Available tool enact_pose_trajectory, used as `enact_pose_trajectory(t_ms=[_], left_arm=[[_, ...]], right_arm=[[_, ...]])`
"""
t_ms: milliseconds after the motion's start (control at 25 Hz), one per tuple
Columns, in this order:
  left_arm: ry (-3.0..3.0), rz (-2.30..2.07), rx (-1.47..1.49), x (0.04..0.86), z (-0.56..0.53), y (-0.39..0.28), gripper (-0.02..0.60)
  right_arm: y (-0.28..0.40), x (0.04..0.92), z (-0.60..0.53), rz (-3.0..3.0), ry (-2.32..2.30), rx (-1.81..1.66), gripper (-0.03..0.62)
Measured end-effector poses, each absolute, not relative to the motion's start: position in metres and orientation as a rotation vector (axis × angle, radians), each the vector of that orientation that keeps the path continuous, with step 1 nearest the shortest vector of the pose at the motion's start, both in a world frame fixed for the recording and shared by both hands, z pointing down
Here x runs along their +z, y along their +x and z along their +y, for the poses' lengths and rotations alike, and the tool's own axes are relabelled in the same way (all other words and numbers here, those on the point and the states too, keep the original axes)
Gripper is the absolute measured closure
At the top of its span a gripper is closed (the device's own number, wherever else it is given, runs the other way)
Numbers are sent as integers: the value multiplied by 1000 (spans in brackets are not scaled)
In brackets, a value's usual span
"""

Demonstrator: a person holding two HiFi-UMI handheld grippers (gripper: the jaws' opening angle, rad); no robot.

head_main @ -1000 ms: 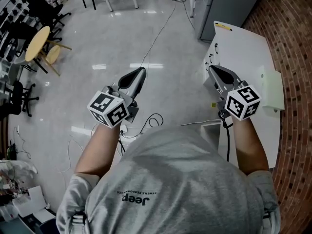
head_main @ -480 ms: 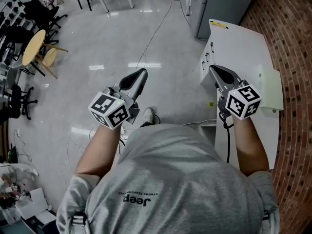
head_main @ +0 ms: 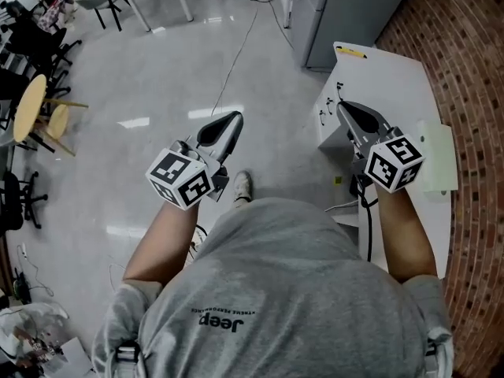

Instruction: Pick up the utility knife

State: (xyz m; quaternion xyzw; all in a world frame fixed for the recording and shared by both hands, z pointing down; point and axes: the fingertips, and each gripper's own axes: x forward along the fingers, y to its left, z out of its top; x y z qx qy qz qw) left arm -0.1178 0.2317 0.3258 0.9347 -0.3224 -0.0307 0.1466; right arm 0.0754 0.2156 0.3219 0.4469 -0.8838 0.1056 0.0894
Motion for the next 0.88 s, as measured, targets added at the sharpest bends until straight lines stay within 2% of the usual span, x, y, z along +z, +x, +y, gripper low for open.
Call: enact_pose_trajectory(t_ms=[480,880], left_arm=[[2768,-763,-8,317,31,-184,581],[2721,-753,8,337,-59,-172,581]], right_arm=[[-12,293,15,-2652,1364,278,583],[17,316,-69,-2623,1384,339,583]])
